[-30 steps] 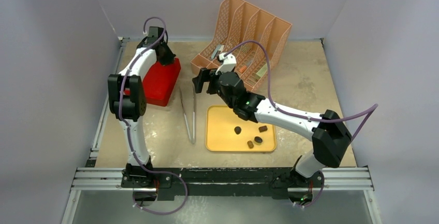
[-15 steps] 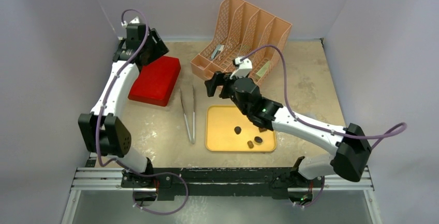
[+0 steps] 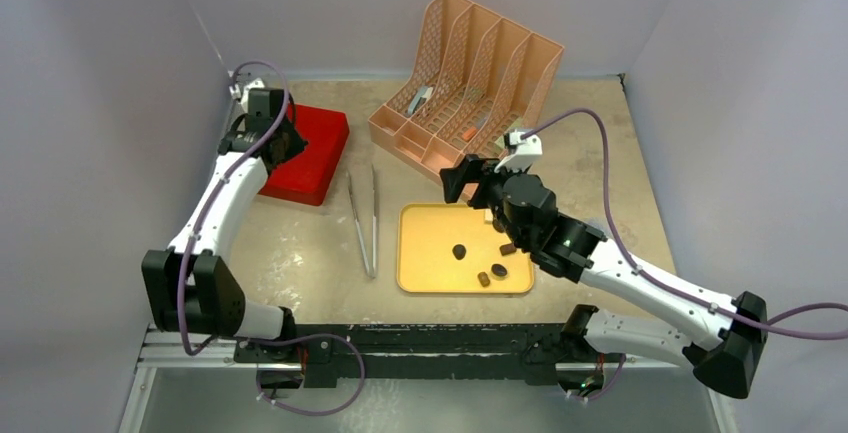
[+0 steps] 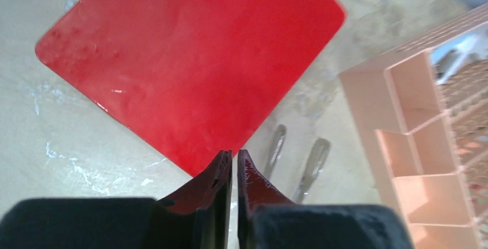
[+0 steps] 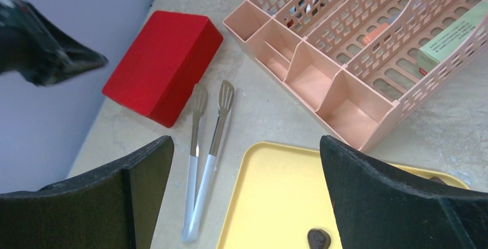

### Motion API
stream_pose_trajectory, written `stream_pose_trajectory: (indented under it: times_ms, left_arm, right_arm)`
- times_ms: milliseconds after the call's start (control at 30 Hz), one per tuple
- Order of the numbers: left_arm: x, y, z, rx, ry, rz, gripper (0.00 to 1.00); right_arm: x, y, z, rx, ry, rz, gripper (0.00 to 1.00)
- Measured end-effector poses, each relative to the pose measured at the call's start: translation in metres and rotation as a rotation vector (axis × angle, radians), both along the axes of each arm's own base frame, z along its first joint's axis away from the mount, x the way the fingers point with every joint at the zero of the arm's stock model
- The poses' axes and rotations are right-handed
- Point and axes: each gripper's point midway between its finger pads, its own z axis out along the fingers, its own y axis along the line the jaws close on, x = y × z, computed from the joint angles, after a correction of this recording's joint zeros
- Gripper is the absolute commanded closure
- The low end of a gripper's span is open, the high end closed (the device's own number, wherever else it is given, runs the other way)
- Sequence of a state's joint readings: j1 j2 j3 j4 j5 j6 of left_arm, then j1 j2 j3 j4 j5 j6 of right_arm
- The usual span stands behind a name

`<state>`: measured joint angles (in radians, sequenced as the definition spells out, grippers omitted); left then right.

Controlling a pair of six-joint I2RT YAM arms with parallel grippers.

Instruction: Pack the chocolate

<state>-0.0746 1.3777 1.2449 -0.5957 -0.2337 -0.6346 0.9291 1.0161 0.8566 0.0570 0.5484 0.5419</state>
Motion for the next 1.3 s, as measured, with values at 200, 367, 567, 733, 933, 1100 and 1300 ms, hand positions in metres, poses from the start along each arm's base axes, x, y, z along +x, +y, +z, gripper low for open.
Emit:
stream_pose_trajectory:
  times_ms: [200, 367, 567, 733, 933, 1100, 1300]
  left_arm:
    - [-0.011, 0.001, -0.08, -0.005, 0.206, 0.026, 1.0]
    - [-0.014, 0.002, -0.123, -0.029, 0.31, 0.03, 1.0]
    - [-0.022, 0.001, -0.119, -0.05, 0.326, 0.02, 0.93]
    - [-0.02, -0.013, -0.06, -0.092, 0.178, -0.056, 0.49]
    - [-0.023, -0.034, 0.055, -0.129, -0.186, -0.207, 0.28]
    - [-0.037, -0.066, 0.082, -0.18, -0.289, -0.357, 0.24]
    - [-0.061, -0.097, 0.075, -0.252, -0.283, -0.499, 0.21]
  right_arm:
    - [-0.002, -0.006, 0.005, 0.007, -0.009, -0.011, 0.01]
    - [-0.002, -0.006, 0.001, -0.006, 0.001, -0.01, 0.01]
    - [-0.004, -0.008, -0.003, -0.022, 0.012, -0.011, 0.01]
    - [-0.005, -0.018, -0.003, -0.037, 0.016, -0.038, 0.01]
    - [-0.013, -0.034, 0.0, -0.036, 0.034, -0.075, 0.01]
    - [-0.019, -0.047, 0.005, -0.053, 0.084, -0.115, 0.01]
    - [-0.025, -0.067, 0.019, -0.074, 0.086, -0.16, 0.01]
